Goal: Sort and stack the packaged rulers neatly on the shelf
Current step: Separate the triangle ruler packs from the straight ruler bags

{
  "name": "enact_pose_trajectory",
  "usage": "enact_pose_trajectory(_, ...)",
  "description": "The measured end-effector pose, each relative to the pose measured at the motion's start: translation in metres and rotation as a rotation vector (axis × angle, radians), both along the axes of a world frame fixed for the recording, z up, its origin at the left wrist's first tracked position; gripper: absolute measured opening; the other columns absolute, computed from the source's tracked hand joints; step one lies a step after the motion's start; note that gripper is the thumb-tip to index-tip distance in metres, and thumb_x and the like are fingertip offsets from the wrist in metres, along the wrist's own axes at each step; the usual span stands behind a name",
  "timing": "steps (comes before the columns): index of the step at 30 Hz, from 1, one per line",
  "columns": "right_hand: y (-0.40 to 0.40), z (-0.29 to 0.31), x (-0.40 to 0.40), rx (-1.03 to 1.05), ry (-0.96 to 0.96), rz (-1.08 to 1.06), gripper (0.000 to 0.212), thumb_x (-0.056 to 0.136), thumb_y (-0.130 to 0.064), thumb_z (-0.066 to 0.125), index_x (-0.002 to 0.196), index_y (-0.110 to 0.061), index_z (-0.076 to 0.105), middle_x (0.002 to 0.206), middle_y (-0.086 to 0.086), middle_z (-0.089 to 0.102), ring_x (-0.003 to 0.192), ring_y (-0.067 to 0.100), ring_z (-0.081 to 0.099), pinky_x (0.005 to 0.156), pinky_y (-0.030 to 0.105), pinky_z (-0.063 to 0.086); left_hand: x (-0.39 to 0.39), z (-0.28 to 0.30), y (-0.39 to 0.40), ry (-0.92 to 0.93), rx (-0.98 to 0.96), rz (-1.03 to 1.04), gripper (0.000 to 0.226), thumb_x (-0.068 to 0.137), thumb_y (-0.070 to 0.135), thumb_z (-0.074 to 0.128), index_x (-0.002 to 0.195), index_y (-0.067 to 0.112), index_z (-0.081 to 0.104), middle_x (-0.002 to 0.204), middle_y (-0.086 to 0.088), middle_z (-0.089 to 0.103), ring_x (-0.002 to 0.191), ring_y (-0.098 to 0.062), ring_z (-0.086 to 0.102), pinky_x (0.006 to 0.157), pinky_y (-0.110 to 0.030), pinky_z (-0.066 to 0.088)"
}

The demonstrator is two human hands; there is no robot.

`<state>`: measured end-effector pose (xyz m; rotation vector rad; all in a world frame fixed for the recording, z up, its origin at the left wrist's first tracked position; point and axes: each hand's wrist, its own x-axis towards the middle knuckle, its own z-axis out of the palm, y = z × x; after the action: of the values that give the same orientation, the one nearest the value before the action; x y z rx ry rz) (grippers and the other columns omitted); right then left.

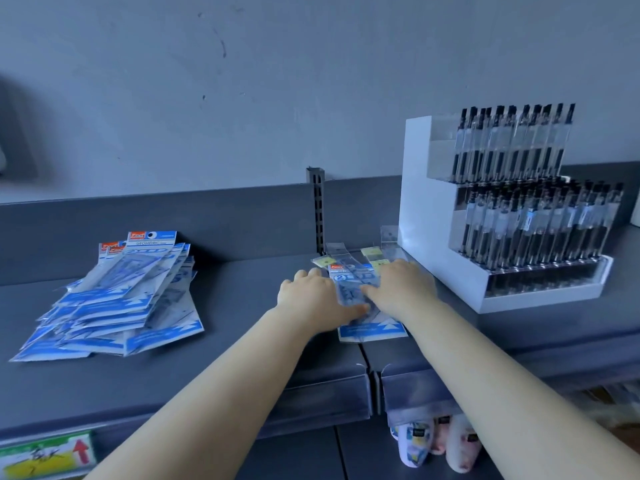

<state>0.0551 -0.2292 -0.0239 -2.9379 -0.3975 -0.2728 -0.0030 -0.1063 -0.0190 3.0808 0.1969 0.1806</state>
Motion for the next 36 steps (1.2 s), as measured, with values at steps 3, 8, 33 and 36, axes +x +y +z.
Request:
enact_pose_trajectory(3,-0.002,0.000,0.004,0.062,0.004,-0.040,0.033,0.088,-0.046,0.052,0.102,-0.016,0.058,0.120,0.006,0.056,0.114,0.027,0.049,0.083,0.032,0.041,0.009,-0.003,0.003,0.000,-0.119,0.041,0.071,0.074,0.074,0.051,0.110,0.013,0.058,0.122,-0.006,0.047,0.119,-0.025,0.040,0.092,-0.035,0.037)
enact_pose_trajectory(8,-0.011,-0.001,0.008,0.132,0.041,-0.140,0.029,0.086,-0.024,0.053,0.112,-0.012,0.054,0.121,0.008,0.053,0.115,0.028,0.047,0.079,0.031,0.039,0.019,-0.004,0.017,0.029,-0.146,0.115,0.051,0.081,0.064,0.053,0.088,0.014,0.052,0.119,-0.007,0.048,0.115,-0.027,0.040,0.087,-0.034,0.035)
enact_pose_trajectory(33,-0.008,0.014,-0.020,1.011,-0.013,0.155,0.015,0.092,-0.010,0.044,0.094,-0.012,0.058,0.088,0.006,0.059,0.078,0.025,0.050,0.064,0.029,0.036,0.004,0.011,0.047,-0.334,-0.971,0.187,0.022,0.078,-0.001,0.054,0.096,0.011,0.052,0.092,-0.006,0.056,0.078,-0.020,0.051,0.058,-0.026,0.038)
enact_pose_trajectory(36,0.006,0.018,-0.029,1.106,0.011,0.183,0.022,0.088,-0.007,0.042,0.101,0.002,0.058,0.082,0.016,0.055,0.072,0.026,0.044,0.063,0.029,0.032,-0.013,0.018,0.071,-0.443,-1.054,0.221,0.019,0.079,-0.003,0.054,0.093,0.011,0.054,0.088,-0.006,0.058,0.080,-0.022,0.053,0.063,-0.029,0.043)
